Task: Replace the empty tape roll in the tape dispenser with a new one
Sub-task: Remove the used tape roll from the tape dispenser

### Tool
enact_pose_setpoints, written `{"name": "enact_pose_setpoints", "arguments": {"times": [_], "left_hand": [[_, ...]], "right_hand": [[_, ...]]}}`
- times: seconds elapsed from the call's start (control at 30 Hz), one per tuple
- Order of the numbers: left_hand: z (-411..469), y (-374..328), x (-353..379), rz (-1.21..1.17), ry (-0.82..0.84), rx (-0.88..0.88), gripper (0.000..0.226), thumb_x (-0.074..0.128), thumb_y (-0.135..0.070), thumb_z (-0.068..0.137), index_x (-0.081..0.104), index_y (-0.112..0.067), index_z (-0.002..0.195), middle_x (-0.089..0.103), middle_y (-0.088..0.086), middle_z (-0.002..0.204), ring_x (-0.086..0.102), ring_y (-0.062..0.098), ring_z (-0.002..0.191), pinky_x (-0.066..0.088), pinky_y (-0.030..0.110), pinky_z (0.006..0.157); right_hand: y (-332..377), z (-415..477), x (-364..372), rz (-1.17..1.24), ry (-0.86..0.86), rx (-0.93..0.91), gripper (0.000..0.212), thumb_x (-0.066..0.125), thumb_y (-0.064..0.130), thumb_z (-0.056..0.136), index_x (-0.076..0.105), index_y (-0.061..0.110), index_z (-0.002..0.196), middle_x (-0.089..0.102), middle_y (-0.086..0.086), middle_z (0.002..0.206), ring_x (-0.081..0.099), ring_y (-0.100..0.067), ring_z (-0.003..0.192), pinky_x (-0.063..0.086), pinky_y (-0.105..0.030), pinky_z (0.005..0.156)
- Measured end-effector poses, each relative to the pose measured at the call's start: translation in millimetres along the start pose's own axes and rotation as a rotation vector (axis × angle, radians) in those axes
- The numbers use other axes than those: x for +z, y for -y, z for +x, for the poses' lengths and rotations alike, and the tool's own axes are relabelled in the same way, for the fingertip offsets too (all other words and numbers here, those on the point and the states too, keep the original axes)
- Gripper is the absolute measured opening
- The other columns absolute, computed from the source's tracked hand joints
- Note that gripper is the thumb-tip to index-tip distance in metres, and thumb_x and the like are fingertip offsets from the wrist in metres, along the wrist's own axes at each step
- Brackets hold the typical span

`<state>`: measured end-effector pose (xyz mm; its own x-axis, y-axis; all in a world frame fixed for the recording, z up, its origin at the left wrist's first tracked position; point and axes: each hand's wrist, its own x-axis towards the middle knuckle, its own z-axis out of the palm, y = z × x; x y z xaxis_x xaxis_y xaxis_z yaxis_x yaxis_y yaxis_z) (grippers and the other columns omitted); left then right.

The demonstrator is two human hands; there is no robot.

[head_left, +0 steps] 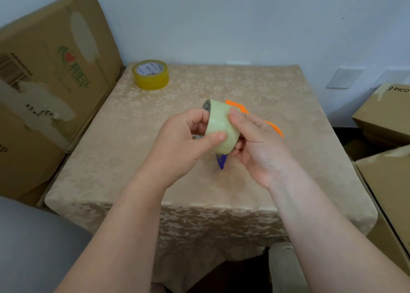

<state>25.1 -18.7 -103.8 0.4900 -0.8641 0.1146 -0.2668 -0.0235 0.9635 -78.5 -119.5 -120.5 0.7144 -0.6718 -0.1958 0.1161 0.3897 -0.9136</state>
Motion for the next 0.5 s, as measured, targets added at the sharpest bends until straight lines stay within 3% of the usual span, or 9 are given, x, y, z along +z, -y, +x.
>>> {"name": "enact_pose_setpoints", "arguments": {"times": [0.1, 0.2, 0.37, 0.43, 0.5], "left_hand": [[0.3, 0.4, -1.2, 0.003, -0.017, -0.010, 0.017, 0.065, -0.016, 0.077, 0.069, -0.013, 0.093, 0.074, 0.006, 0.088, 0.069, 0.015, 0.081, 0.056, 0.034, 0.080], [-0.8, -1.6, -1.9, 0.037, -0.021, 0.016, 0.021, 0.060, -0.019, 0.080, 0.069, -0.011, 0.098, 0.074, 0.009, 0.094, 0.068, 0.023, 0.091, 0.055, 0.038, 0.085], [-2.4, -1.2, 3.7, 0.079, -0.080, 0.069, 0.013, 0.058, -0.021, 0.082, 0.067, -0.020, 0.091, 0.071, 0.007, 0.089, 0.063, 0.023, 0.085, 0.051, 0.046, 0.083], [0.8, -2.6, 4.8, 0.078, -0.084, 0.080, 0.013, 0.057, -0.018, 0.082, 0.065, -0.023, 0.091, 0.070, 0.003, 0.088, 0.062, 0.020, 0.083, 0.052, 0.043, 0.082], [6.6, -3.0, 5.4, 0.056, -0.067, 0.083, 0.022, 0.057, -0.012, 0.082, 0.064, -0.027, 0.096, 0.069, -0.007, 0.089, 0.062, 0.005, 0.082, 0.052, 0.029, 0.080]], "right_hand": [[1.0, -1.4, 1.9, -0.070, -0.019, -0.049, 0.019, 0.060, 0.029, 0.088, 0.062, 0.016, 0.074, 0.050, 0.005, 0.056, 0.036, -0.007, 0.047, 0.030, -0.027, 0.056], [3.6, -3.7, 3.8, -0.076, -0.023, -0.065, 0.019, 0.058, 0.032, 0.089, 0.061, 0.017, 0.077, 0.048, 0.000, 0.064, 0.037, -0.006, 0.046, 0.028, -0.023, 0.052], [2.5, -5.5, 6.5, 0.007, -0.027, -0.042, 0.023, 0.053, 0.035, 0.092, 0.061, 0.016, 0.080, 0.049, 0.000, 0.064, 0.039, -0.006, 0.046, 0.030, -0.019, 0.047], [1.7, -4.4, 6.8, 0.060, -0.022, -0.023, 0.021, 0.054, 0.034, 0.092, 0.061, 0.017, 0.083, 0.051, 0.001, 0.062, 0.040, -0.007, 0.047, 0.034, -0.018, 0.046], [0.8, -0.3, 6.5, 0.107, -0.022, -0.015, 0.017, 0.054, 0.031, 0.093, 0.062, 0.018, 0.086, 0.053, 0.004, 0.061, 0.043, -0.007, 0.048, 0.038, -0.018, 0.046]]}}
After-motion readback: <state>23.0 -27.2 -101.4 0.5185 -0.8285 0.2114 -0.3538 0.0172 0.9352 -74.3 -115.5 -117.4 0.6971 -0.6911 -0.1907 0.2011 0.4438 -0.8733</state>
